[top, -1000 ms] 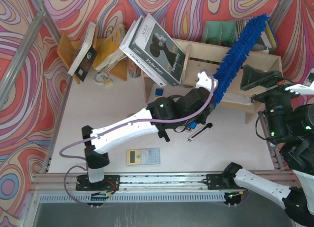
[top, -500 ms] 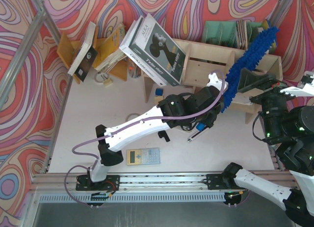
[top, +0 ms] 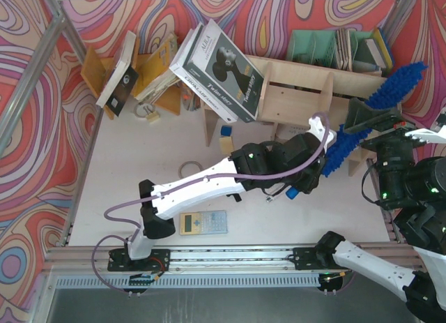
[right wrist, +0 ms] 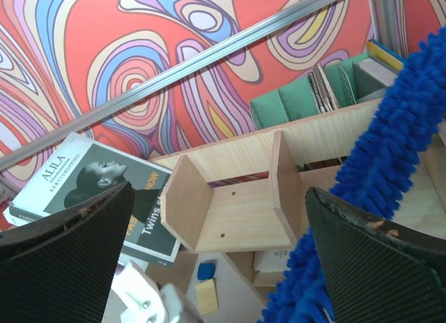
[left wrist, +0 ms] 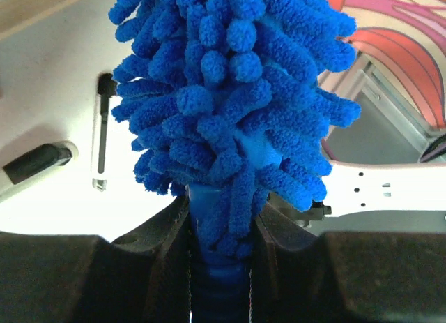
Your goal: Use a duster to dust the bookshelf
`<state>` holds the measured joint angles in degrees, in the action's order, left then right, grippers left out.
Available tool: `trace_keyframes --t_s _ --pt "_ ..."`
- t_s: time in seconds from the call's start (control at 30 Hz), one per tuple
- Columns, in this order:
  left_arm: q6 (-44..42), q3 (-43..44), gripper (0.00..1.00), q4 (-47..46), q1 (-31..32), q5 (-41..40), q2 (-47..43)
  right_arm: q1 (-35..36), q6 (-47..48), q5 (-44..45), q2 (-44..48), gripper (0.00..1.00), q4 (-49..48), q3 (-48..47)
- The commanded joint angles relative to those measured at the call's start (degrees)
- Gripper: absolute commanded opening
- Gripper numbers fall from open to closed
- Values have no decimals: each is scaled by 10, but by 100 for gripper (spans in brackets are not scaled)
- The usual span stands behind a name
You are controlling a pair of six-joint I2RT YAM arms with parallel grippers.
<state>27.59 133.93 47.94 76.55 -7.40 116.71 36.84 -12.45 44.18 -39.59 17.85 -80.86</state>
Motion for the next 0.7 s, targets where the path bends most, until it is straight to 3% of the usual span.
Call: trace_keyframes --t_s 0.0,0.67 --pt "-21 -24 0 -46 15 16 -11 1 6 18 5 99 -21 5" --pt "-48 -293 0 -122 67 -25 -178 1 4 26 8 99 -27 23"
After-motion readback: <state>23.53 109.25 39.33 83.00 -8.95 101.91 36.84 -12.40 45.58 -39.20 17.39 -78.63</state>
